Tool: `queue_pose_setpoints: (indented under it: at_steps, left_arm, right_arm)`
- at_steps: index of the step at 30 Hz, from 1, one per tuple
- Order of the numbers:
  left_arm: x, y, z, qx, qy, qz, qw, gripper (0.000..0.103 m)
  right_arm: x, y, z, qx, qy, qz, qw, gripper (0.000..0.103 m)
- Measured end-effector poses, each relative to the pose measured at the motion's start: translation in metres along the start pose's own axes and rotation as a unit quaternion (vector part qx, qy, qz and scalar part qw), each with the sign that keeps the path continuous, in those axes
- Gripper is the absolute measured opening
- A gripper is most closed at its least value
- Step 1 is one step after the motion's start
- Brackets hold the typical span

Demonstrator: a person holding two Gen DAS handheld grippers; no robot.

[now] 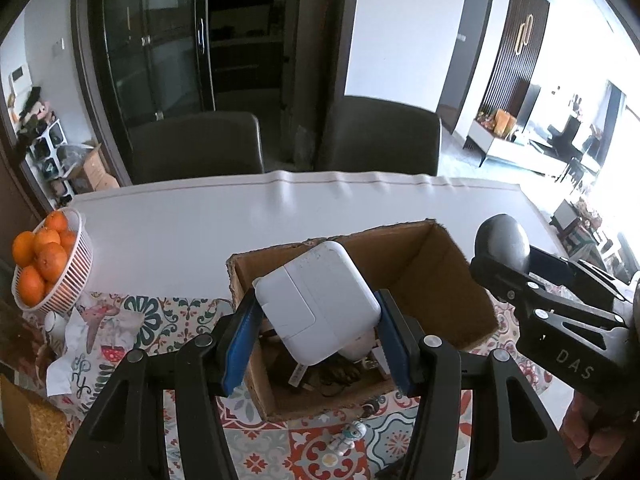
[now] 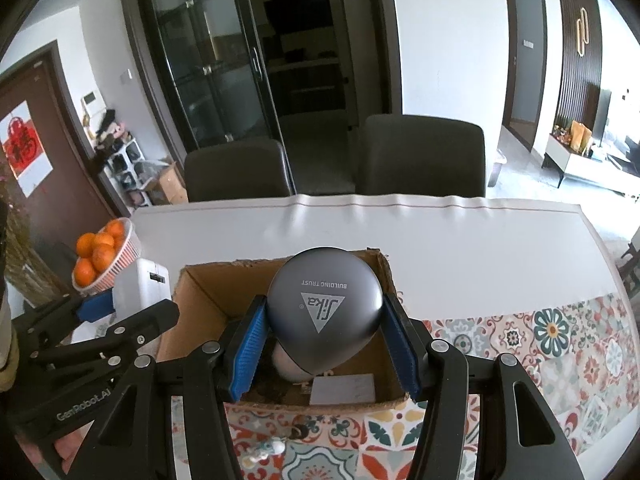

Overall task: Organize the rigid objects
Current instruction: 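Open both tools to drop the charger and speaker into the box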

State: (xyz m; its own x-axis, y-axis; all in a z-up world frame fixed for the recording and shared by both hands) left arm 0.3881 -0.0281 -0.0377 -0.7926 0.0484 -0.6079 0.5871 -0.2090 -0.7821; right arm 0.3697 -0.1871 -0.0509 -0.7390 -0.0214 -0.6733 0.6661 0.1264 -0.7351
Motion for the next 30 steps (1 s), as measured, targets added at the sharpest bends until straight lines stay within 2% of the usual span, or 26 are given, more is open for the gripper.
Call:
queue_pose_setpoints:
  at_steps: [8, 15, 18, 19, 30]
  left_arm:
    - [0.001, 0.027, -0.002, -0.013, 0.0, -0.043, 0.999, 0.056]
    - [0.007, 0.042, -0.001, -0.024, 0.006, -0.065, 0.9976, 0.056]
    - [0.007, 0.044, 0.0, -0.026, 0.007, -0.072, 0.9971, 0.056]
    - [0.007, 0.043, 0.001, -0.025, 0.007, -0.071, 0.9972, 0.057]
    - [0.012, 0.014, 0.003, -0.046, 0.003, -0.029, 0.9985, 0.062]
  right_arm:
    - [0.003, 0.032, 0.002, -0.009, -0.004, -0.051, 0.999, 0.057]
    - [0.012, 0.05, 0.006, -0.013, 0.005, -0.079, 0.997, 0.057]
    - [0.012, 0.05, 0.009, -0.011, 0.007, -0.079, 0.997, 0.064]
    - [0.012, 0.05, 0.009, -0.01, 0.009, -0.079, 0.997, 0.068]
    - [0.017, 0.025, 0.012, 0.011, 0.014, -0.048, 0.999, 0.068]
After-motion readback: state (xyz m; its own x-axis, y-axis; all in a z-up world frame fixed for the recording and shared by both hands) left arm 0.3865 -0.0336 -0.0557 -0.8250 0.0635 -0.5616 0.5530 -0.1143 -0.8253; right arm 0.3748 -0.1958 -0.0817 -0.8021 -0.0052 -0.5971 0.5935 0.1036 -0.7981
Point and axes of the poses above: each gripper's, at about its wrist camera, not at the fingertips, and y roughly the way its jaws point, z to its right, x to its underside, the point moved 2 cm from there along y, roughly the way its jaws point, and after that the axes turned 5 degrees about -y, right-handed, at the moved point
